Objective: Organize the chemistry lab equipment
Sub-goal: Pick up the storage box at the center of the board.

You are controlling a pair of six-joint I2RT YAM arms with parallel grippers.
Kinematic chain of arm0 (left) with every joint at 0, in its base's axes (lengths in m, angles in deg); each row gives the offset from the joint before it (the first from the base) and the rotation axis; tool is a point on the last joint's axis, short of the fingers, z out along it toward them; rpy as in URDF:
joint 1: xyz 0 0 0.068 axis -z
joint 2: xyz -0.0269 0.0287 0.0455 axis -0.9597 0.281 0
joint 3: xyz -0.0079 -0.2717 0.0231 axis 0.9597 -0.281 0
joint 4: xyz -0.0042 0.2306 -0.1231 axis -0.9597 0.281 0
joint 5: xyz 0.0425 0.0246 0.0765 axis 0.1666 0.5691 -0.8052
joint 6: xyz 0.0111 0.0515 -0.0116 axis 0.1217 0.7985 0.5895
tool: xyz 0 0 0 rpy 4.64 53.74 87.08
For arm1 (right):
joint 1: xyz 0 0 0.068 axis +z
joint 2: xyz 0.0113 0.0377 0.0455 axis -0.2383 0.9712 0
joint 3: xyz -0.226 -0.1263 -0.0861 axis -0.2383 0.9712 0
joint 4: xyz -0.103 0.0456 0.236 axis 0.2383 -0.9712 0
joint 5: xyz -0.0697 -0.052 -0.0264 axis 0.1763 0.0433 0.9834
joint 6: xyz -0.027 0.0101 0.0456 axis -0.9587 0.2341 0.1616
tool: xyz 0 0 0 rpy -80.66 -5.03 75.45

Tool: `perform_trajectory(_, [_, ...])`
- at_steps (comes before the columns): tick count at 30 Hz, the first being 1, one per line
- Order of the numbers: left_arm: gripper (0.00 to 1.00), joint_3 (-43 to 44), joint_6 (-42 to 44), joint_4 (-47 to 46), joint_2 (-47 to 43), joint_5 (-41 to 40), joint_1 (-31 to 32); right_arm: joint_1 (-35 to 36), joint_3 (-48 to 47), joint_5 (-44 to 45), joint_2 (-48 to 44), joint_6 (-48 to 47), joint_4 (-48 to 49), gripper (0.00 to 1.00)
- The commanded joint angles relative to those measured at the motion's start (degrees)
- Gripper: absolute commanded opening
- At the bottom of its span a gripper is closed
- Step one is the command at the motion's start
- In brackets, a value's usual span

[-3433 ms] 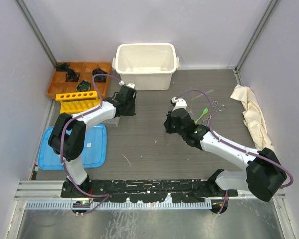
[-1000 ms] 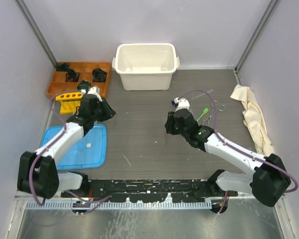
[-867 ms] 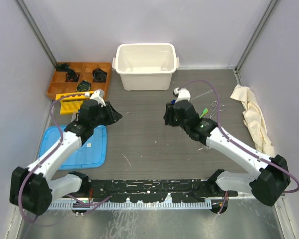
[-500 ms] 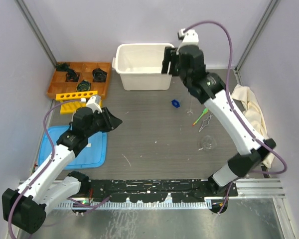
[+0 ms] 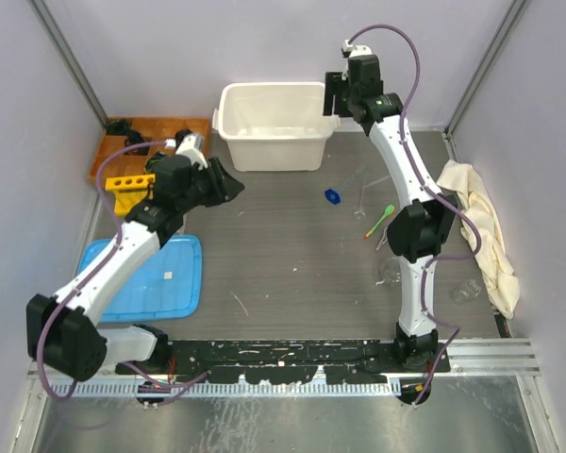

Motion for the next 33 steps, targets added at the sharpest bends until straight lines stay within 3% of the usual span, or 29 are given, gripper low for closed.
perform_trajectory(1, [0.45, 7.59, -0.21, -5.51, 6.67, 1.82, -0.02, -2.12, -9.26, -14.05, 4.61, -0.4, 5.41, 0.69])
perform_trajectory(6, [0.46, 10.51, 1.69, -10.18, 11.47, -4.03, -0.07, -2.27, -13.5, -16.06, 11.37, 0.42, 7.29, 0.67])
perform_trajectory(12, [0.46, 25.7, 7.88, -2.17, 21.31, -13.42, -0.28, -3.8, -12.15, -14.07, 13.89, 1.28, 8.99, 0.67])
perform_trajectory(20, [0.49, 26.38, 12.24, -6.83, 22.16, -21.22, -0.95, -5.14, -9.34, -11.61, 14.89, -0.83, 9.29, 0.67])
perform_trajectory(28, [0.52, 36.87, 12.94, -4.77, 32.52, -21.6, -5.21, -5.22, -5.74, -13.62, 14.81, -0.62, 10.19, 0.65])
perform_trajectory(33, [0.53, 43.42, 11.82, -4.33, 38.79, -17.13, -8.19, -5.22, -4.15, -14.7, 14.19, -0.55, 10.68, 0.63])
